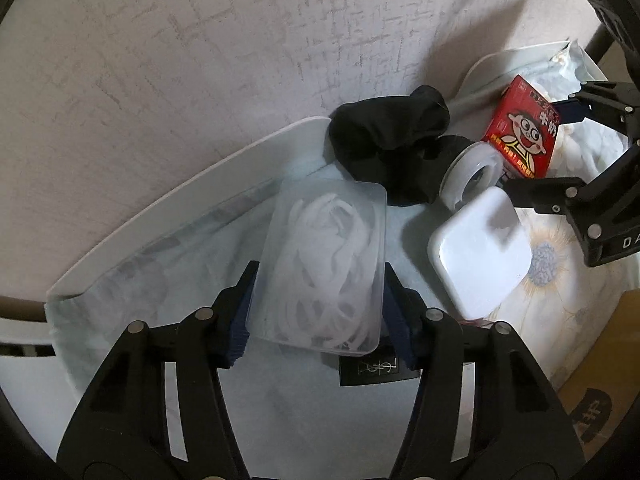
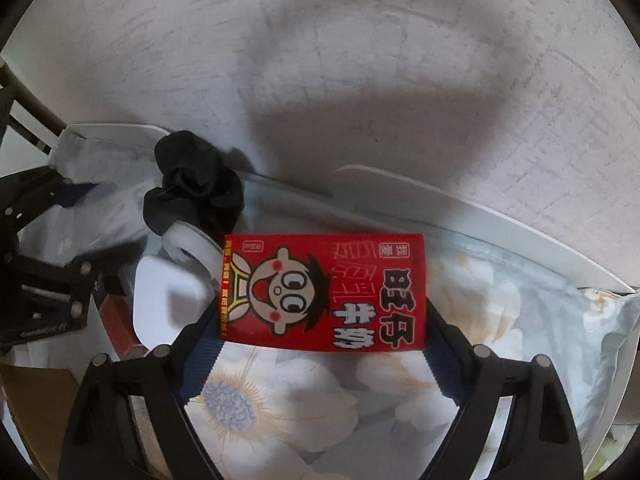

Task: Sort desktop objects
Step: 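Grasp the clear hair-tie box with left tool while right grasps red milk carton, then carry the hair-tie box and milk carton into the box and release them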

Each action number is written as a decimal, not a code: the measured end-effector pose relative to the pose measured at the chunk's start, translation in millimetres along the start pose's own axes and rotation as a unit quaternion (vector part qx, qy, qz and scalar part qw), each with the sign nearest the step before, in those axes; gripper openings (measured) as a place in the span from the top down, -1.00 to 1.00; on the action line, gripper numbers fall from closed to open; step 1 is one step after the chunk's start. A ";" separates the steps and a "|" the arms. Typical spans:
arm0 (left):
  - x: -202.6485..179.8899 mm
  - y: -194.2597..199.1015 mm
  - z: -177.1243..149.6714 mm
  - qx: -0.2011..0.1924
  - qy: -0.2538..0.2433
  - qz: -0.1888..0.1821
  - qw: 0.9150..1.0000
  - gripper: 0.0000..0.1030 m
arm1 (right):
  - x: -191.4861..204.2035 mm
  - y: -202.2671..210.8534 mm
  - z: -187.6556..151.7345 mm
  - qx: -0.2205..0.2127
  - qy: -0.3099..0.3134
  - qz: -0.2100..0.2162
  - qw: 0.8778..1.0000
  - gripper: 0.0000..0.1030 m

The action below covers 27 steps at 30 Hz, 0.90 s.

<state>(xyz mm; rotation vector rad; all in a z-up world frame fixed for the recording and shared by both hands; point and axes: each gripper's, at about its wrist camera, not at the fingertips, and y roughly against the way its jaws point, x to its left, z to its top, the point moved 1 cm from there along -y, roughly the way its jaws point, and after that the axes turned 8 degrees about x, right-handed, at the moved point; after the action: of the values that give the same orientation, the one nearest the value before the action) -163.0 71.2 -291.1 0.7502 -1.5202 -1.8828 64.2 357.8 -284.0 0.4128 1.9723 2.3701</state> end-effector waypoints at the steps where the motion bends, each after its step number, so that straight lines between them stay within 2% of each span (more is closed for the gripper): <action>1: -0.9 0.9 -1.1 -0.001 -0.001 0.002 1.000 -0.04 | -1.9 1.4 -2.1 -0.001 -0.004 0.005 1.000 -0.69; 7: -5.4 16.8 -6.9 -0.015 -0.006 -0.009 1.000 -0.03 | -13.6 13.5 -17.1 0.003 -0.016 0.000 1.000 -0.69; 14: -14.8 62.5 -25.0 -0.037 -0.017 0.003 0.999 -0.03 | -26.7 52.1 -46.7 -0.010 -0.039 0.007 0.999 -0.69; 18: -19.0 98.3 -42.5 -0.058 -0.013 0.009 0.998 -0.02 | -33.9 90.4 -68.8 -0.031 -0.054 0.024 0.998 -0.69; 19: -19.8 108.0 -48.0 -0.063 -0.011 0.012 0.998 -0.02 | -35.2 99.5 -73.8 -0.057 -0.132 0.028 0.989 -0.69; 21: -6.0 125.3 -44.6 -0.073 -0.005 0.019 0.997 -0.02 | -33.2 121.9 -88.9 -0.071 -0.136 0.043 0.987 -0.69; 24: 5.1 155.4 -66.5 -0.089 0.010 0.026 0.996 -0.02 | -27.9 151.4 -73.7 -0.090 -0.139 0.059 0.984 -0.69; 27: 4.0 180.1 -71.7 -0.104 0.020 0.029 0.994 -0.02 | -11.8 177.0 -91.8 -0.104 -0.129 0.061 0.984 -0.69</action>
<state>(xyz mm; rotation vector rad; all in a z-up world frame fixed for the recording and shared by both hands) -94.2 -7.6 -127.9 0.6377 -1.2842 -1.9342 80.9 232.6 -129.4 0.8019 1.6137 2.4153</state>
